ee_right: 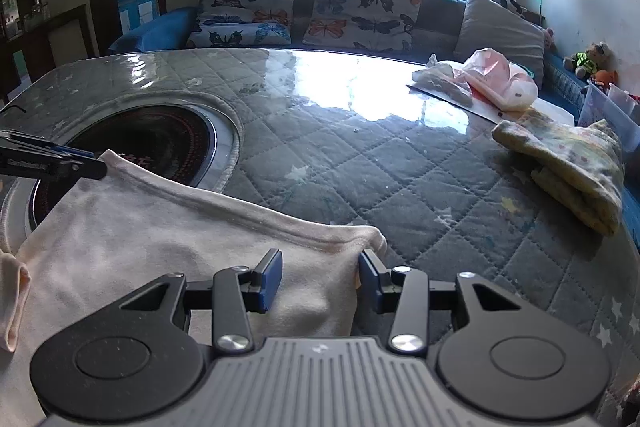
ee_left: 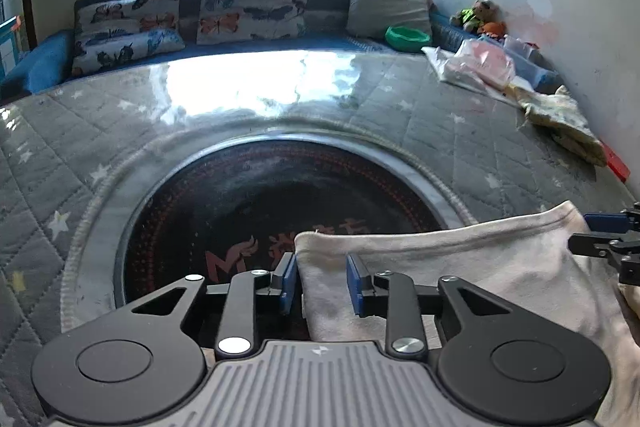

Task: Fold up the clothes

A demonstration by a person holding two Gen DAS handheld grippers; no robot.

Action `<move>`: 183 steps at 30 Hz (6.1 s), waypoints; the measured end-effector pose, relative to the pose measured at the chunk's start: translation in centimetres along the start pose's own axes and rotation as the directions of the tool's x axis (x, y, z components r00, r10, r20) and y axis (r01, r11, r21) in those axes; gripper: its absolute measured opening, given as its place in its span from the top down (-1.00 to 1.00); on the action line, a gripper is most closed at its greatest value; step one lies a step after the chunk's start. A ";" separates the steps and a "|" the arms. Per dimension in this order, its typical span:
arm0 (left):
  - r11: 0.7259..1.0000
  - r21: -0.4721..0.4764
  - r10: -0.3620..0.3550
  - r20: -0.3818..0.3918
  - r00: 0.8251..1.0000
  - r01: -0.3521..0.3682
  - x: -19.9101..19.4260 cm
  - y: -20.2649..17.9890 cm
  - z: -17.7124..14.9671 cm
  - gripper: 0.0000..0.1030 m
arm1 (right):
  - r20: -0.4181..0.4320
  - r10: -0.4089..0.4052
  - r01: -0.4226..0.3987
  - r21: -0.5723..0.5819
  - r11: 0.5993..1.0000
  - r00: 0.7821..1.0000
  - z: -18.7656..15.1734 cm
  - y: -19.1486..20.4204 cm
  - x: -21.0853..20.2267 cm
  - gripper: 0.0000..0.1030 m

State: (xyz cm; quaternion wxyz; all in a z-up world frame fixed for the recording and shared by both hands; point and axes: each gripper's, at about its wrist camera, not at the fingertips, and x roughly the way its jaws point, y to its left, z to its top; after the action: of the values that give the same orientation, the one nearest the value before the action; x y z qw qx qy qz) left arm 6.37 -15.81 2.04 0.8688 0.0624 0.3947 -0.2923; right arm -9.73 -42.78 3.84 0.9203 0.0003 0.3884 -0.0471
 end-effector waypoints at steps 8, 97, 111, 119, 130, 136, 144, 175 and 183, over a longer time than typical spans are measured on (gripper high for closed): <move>0.998 0.037 0.057 0.026 0.998 -0.058 -0.2 -0.1 -0.6 0.89 | -0.002 -0.004 0.004 0.003 1.000 1.000 -0.1 -0.1 0.1 0.10; 0.994 0.019 0.097 0.237 0.967 -0.104 -16.4 -0.8 -13.7 0.85 | 0.031 0.236 -0.236 -0.006 0.972 0.971 -8.5 8.8 -7.0 -0.26; 0.861 -0.352 0.451 0.190 0.872 -0.368 -23.1 11.6 -18.8 0.87 | 0.012 0.226 -0.225 -0.030 0.974 0.974 -8.0 9.7 -7.0 -0.32; 0.850 -0.366 0.450 0.129 0.884 -0.379 -23.3 13.0 -21.1 0.85 | 0.008 0.356 -0.349 -0.180 0.920 0.934 -7.2 14.4 -8.6 -0.24; 0.864 -0.330 0.430 0.092 0.898 -0.380 -20.3 12.8 -18.9 0.16 | -0.121 0.536 -0.521 -0.485 0.702 0.835 -7.9 25.6 -9.7 0.05; 0.878 -0.312 0.413 0.104 0.905 -0.364 -19.7 12.5 -19.2 0.56 | -0.142 0.558 -0.540 -0.529 0.655 0.817 -8.3 28.8 -8.9 0.29; 0.857 -0.352 0.439 0.118 0.890 -0.376 -20.7 12.6 -19.9 0.81 | -0.127 0.556 -0.528 -0.536 0.659 0.822 -8.6 29.8 -8.7 0.95; 0.789 -0.403 0.533 0.071 0.843 -0.464 -23.3 13.9 -20.6 0.00 | 0.137 0.086 -0.073 -0.097 0.993 0.987 -6.8 5.1 -11.3 0.67; 0.849 -0.317 0.478 0.118 0.871 -0.423 -22.3 10.8 -18.1 -0.10 | 0.085 -0.125 0.108 0.176 0.978 0.989 -7.7 -5.4 -8.0 0.51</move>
State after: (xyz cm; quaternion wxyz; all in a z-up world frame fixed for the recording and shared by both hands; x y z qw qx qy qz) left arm -10.94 9.43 4.55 0.9469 0.0009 0.3205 -0.0252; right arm -21.23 -47.21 4.40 0.9300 0.0542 0.3380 -0.1340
